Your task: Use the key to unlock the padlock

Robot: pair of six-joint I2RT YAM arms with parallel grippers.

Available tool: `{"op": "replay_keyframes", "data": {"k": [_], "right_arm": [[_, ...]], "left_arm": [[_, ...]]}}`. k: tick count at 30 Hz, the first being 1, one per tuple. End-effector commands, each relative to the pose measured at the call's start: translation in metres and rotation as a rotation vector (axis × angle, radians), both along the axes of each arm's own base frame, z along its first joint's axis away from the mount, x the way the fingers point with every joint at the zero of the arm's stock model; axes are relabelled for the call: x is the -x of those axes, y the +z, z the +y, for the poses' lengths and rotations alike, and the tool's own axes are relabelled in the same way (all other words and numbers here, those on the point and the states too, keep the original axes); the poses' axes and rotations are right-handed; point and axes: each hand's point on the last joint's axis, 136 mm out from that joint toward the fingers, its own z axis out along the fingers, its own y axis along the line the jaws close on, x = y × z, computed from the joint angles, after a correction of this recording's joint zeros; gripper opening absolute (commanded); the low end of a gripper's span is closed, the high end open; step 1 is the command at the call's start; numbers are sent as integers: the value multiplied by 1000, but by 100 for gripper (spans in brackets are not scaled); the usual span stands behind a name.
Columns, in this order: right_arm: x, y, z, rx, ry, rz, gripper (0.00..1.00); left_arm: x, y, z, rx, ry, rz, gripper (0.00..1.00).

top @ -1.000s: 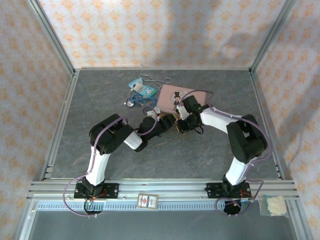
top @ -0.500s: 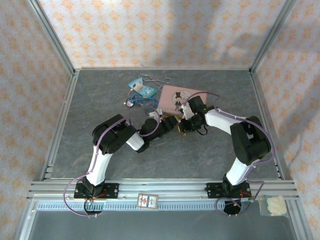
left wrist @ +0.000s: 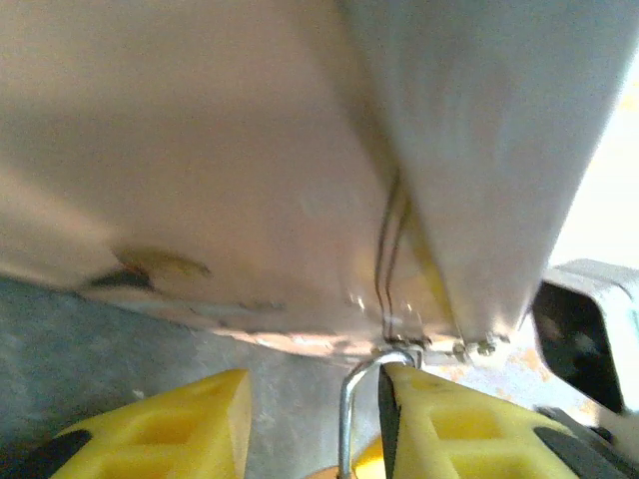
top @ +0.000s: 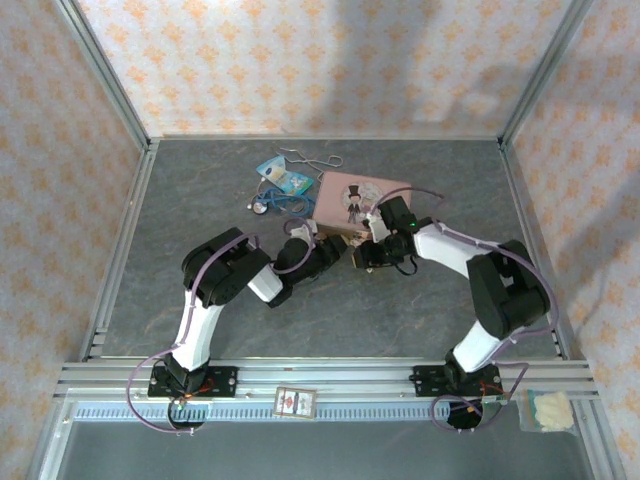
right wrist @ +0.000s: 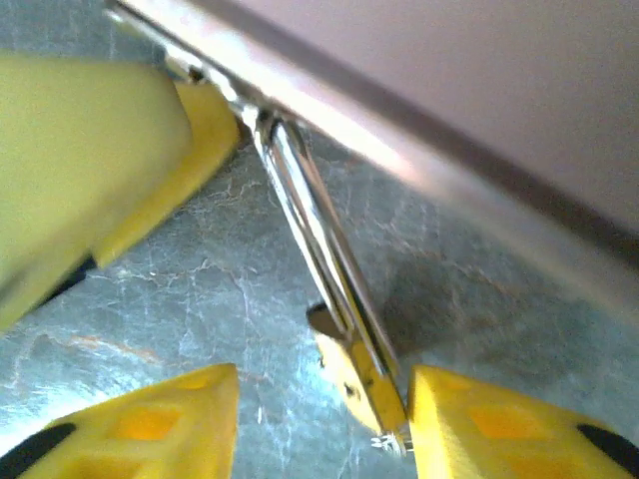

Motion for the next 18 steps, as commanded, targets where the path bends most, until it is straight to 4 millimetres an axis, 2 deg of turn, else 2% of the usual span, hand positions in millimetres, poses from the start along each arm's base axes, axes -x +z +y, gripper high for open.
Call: {"op": "replay_keyframes", "data": {"k": [1, 4, 6, 10, 12, 14, 18], "right_arm": [[-12, 43, -6, -14, -76, -126, 55], [-22, 84, -11, -39, -134, -234, 63], [-36, 107, -23, -11, -218, -316, 65], [-75, 136, -52, 97, -411, -479, 71], [-97, 143, -60, 141, -471, -546, 72], [-115, 141, -60, 170, -497, -571, 72], [-143, 114, -44, 198, -474, -501, 67]], "left_arm": [[-1, 23, 3, -13, -4, -55, 38], [2, 28, 10, -10, 16, -57, 40], [4, 30, 17, -6, 42, -54, 41], [4, 31, 27, -8, 84, -51, 43], [3, 30, 27, -22, 81, -47, 43], [1, 28, 26, -37, 72, -45, 44], [-9, 29, 29, -42, 74, -64, 45]]}}
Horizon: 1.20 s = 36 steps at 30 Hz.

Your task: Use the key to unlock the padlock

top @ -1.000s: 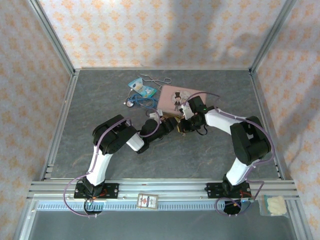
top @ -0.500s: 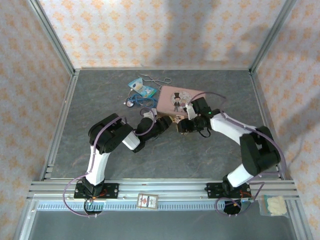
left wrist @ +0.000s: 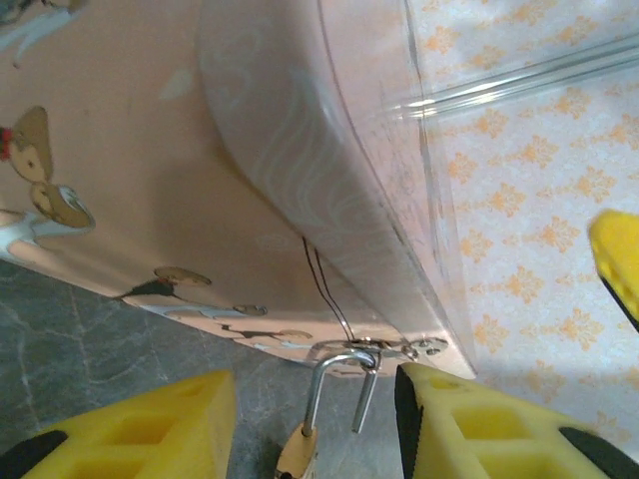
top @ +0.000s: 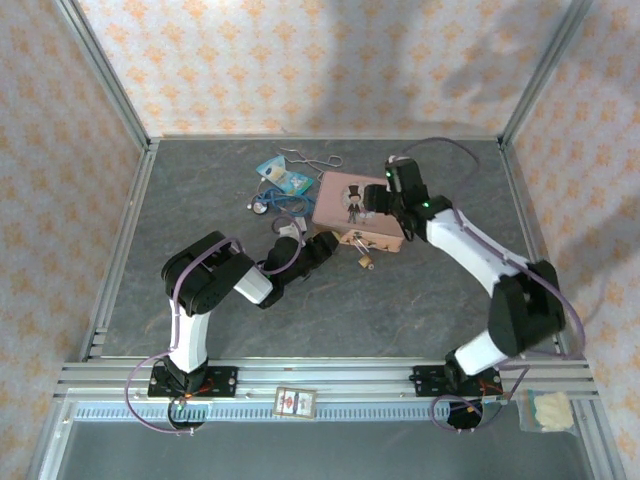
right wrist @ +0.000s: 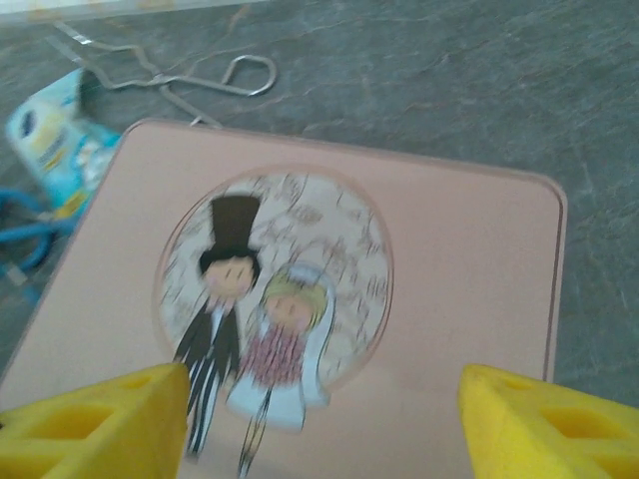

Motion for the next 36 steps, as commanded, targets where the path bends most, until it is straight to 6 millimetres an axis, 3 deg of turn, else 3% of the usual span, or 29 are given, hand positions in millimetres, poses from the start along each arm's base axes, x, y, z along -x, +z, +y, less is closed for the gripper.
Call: {"op": "replay_keyframes", "data": {"k": [1, 6, 14, 18, 21, 24, 29, 36], "right_arm": [[-24, -16, -2, 46, -64, 14, 66], [-28, -46, -9, 93, -112, 70, 63], [4, -70, -45, 170, -232, 126, 63], [21, -77, -62, 137, -295, 155, 62], [27, -71, -64, 62, -319, 144, 62], [25, -59, -58, 2, -314, 118, 62], [17, -41, -51, -51, -301, 78, 63], [16, -41, -45, -58, -264, 79, 62]], "left_arm": [[-15, 12, 3, -14, 8, -51, 44], [-27, 13, -2, -56, -3, -70, 45], [-56, 19, -23, -86, -43, -114, 45], [-66, 25, -37, -108, -88, -137, 46], [-64, 28, -40, -136, -121, -137, 47], [-53, 26, -36, -206, -153, -101, 48], [-12, 19, -30, -427, -218, -76, 49], [32, -7, -57, -710, -587, -162, 53]]}}
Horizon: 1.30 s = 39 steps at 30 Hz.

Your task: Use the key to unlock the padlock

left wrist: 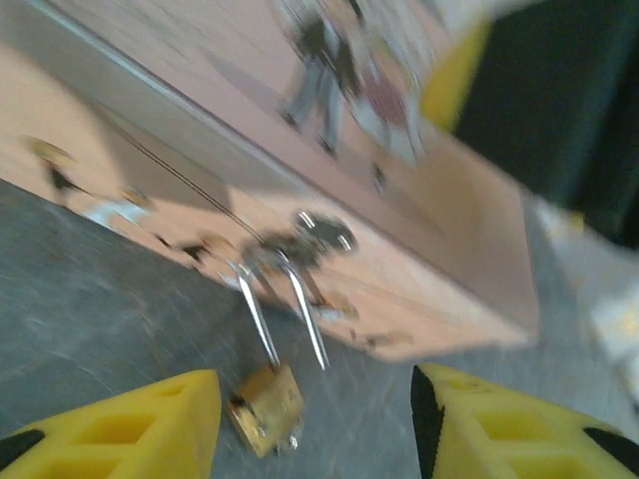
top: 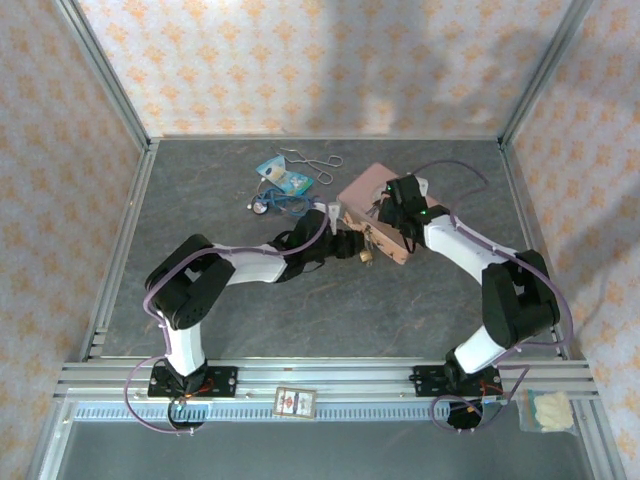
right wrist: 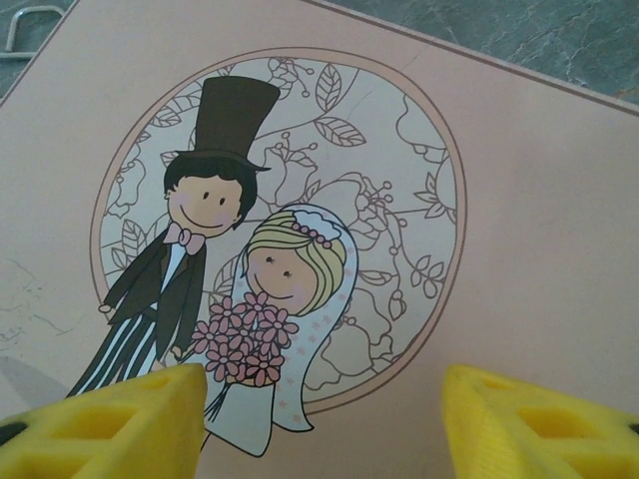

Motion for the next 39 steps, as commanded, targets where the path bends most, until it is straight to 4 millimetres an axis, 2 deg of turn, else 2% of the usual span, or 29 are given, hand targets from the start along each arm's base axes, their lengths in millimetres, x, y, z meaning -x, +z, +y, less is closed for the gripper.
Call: {"op": "replay_keyframes", "data": {"k": [1, 3, 5, 6, 9, 16, 28, 35, 39], "right_arm": [[-4, 16, 3, -24, 8, -37, 62], [-2, 13, 4, -25, 17, -31, 62], [-1, 11, 4, -27, 22, -25, 62], [-1, 10, 5, -31, 25, -23, 62], [-2, 9, 8, -35, 38, -17, 62], [-3, 8, 8, -26, 44, -11, 62], [-3, 3, 11, -31, 52, 4, 61], [0, 0, 9, -21, 49, 15, 61], [0, -2, 7, -17, 44, 19, 61]], "left_arm": [[20, -36, 7, -279, -213, -9, 55], [18, -39, 9, -386, -265, -49, 57], [12, -32, 9, -433, -295, -103, 59], [12, -44, 9, -460, -314, -99, 60], [8, -48, 6, -496, -353, -138, 63], [14, -62, -7, -556, -483, -226, 65], [9, -69, -35, -550, -518, -329, 63], [6, -78, -42, -549, -532, -332, 56], [6, -82, -42, -551, -545, -325, 39]]}}
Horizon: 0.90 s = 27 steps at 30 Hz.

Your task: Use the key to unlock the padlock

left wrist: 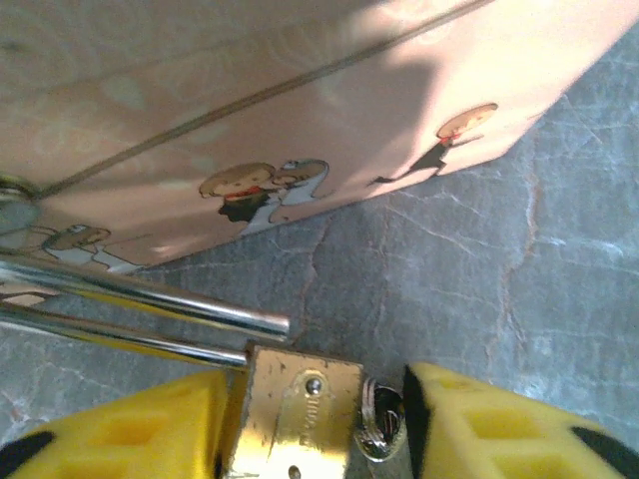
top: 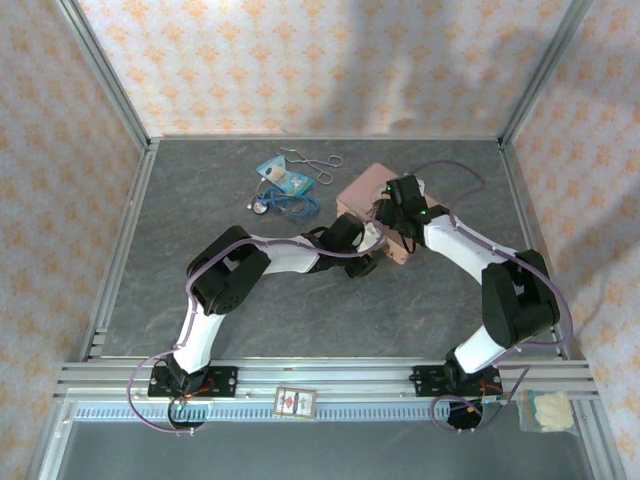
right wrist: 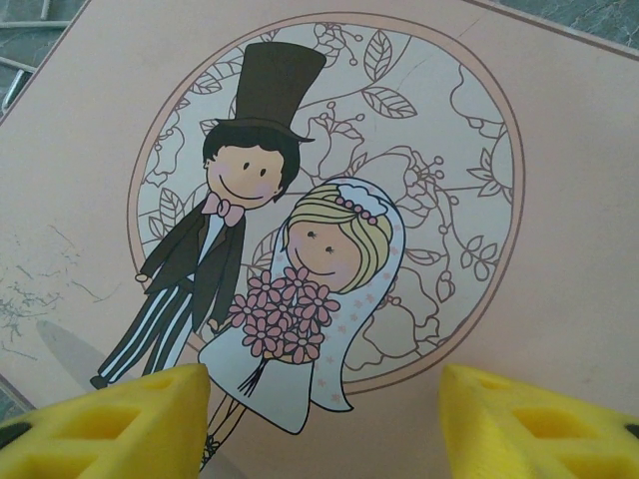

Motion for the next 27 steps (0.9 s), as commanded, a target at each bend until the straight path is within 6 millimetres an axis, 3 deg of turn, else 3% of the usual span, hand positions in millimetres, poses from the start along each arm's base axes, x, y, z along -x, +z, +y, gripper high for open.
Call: {"op": "replay_keyframes", "data": {"k": [1, 8, 12, 20, 27], "right_arm": [[-3, 0, -4, 20, -11, -1, 61], [-1, -4, -7, 31, -18, 8, 61], [0, -6, -10, 39, -27, 13, 61], [-1, -7, -9, 25, -25, 13, 61], [-1, -7, -8, 22, -22, 15, 61]], "left_arm": [[1, -9, -6, -10, -27, -3, 35], [0, -4, -5, 14, -9, -6, 19], [-13, 7, 7, 62, 113, -30, 14], [-22, 28, 21, 174, 246, -27, 14], [-34, 32, 29, 242, 326, 16, 14]]}}
